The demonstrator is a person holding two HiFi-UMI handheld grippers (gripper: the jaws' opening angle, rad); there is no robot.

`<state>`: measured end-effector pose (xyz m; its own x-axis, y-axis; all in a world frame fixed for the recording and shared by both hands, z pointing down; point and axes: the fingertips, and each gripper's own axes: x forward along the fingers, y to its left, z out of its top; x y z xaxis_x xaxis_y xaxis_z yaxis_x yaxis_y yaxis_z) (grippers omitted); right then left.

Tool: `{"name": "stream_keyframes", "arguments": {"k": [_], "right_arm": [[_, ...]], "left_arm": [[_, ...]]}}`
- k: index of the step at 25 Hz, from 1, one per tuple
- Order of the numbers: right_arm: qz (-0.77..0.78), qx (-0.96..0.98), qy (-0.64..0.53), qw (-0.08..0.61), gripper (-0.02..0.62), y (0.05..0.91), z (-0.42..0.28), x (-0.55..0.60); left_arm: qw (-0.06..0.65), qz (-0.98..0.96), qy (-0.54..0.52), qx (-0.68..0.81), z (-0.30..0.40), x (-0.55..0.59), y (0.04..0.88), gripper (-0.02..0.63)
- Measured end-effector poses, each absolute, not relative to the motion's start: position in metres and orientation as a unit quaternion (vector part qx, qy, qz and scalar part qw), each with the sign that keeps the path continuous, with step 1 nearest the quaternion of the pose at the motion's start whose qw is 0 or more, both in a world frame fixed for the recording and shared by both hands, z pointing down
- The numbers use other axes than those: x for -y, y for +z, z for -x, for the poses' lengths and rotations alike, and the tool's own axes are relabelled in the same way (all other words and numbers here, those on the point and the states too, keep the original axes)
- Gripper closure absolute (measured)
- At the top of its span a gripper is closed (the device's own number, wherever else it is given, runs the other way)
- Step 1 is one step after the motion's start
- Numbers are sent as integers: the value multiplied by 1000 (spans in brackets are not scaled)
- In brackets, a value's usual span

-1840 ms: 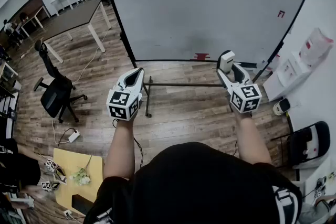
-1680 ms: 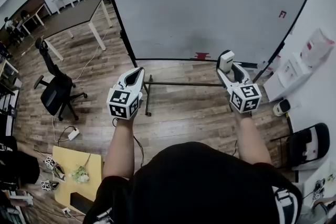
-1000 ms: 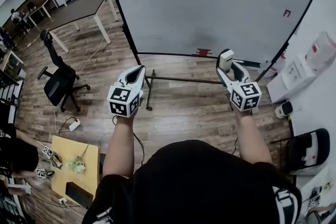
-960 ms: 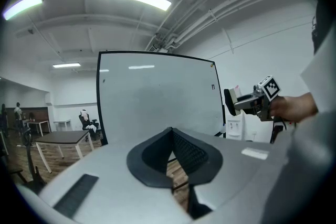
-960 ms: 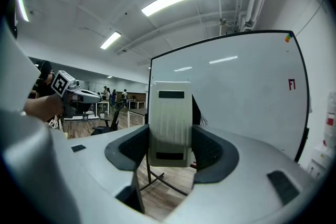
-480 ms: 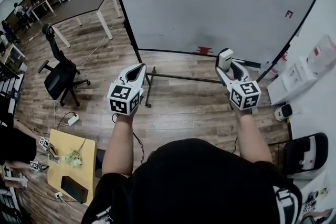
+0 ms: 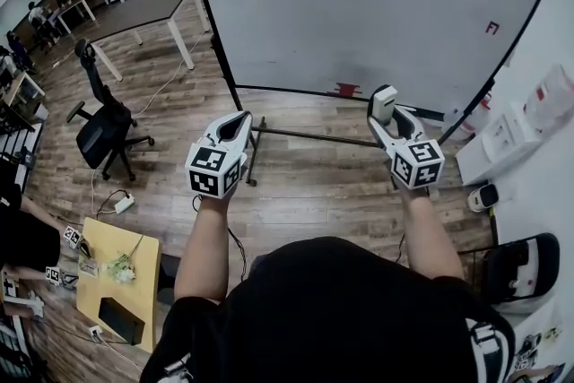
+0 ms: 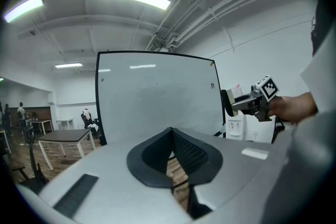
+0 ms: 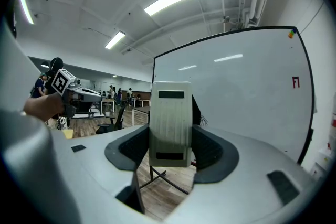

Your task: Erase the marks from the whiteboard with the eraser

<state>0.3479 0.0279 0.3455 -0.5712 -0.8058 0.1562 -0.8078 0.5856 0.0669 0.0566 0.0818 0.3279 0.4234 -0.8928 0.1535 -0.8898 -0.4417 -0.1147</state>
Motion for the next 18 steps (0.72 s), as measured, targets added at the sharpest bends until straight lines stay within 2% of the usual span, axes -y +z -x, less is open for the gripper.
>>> {"name": "stream_keyframes", "arguments": {"k": [18], "right_arm": [[-431,898,16,89,350,359,-321,-21]], "left_arm": [[0,833,-105,-544,-39,-88,334,595]]}}
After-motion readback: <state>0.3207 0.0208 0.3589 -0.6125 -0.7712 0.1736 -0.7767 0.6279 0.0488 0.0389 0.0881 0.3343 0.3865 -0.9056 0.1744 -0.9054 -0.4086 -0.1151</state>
